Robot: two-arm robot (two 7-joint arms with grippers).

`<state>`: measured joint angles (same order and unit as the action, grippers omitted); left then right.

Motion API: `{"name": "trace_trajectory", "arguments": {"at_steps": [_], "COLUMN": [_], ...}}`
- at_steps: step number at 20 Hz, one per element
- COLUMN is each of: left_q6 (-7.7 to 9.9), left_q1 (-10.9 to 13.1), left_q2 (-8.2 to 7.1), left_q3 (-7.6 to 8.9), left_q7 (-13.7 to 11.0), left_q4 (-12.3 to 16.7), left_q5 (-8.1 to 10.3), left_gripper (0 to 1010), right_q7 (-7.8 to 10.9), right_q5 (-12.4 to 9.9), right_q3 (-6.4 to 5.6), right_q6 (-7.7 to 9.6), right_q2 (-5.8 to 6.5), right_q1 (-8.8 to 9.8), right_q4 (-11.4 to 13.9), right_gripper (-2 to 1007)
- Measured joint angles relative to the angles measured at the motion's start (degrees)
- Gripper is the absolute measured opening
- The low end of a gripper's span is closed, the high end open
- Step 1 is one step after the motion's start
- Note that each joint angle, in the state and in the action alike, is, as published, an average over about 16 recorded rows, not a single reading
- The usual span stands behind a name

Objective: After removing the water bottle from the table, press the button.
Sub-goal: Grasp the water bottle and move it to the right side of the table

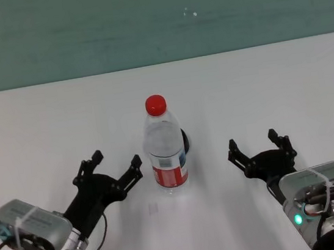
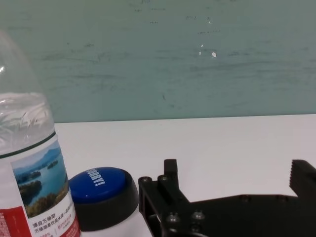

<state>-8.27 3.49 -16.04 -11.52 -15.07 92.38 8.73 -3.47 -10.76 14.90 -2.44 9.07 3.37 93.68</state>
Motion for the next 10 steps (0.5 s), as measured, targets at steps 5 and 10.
{"name": "trace_trajectory", "arguments": {"at_steps": [5,10], "left_q6": [0.02,-0.02], "left_q1": [1.82,2.9], "left_q2": [-0.14,-0.32], "left_q3": [1.81,3.65], "left_q7": [1.27,2.07], "left_q4": [1.78,2.98], "left_q5": [-0.62,-1.33], "left_gripper": [1003,1003], "right_q7": [0.0,0.0], "right_q5": [0.0,0.0], "right_q3": [0.0,0.0], "right_q6": [0.0,0.0], "right_q2": [0.0,0.0], "right_q1": [0.0,0.0], "right_q4": [0.0,0.0], "right_gripper": [1003,1003]}}
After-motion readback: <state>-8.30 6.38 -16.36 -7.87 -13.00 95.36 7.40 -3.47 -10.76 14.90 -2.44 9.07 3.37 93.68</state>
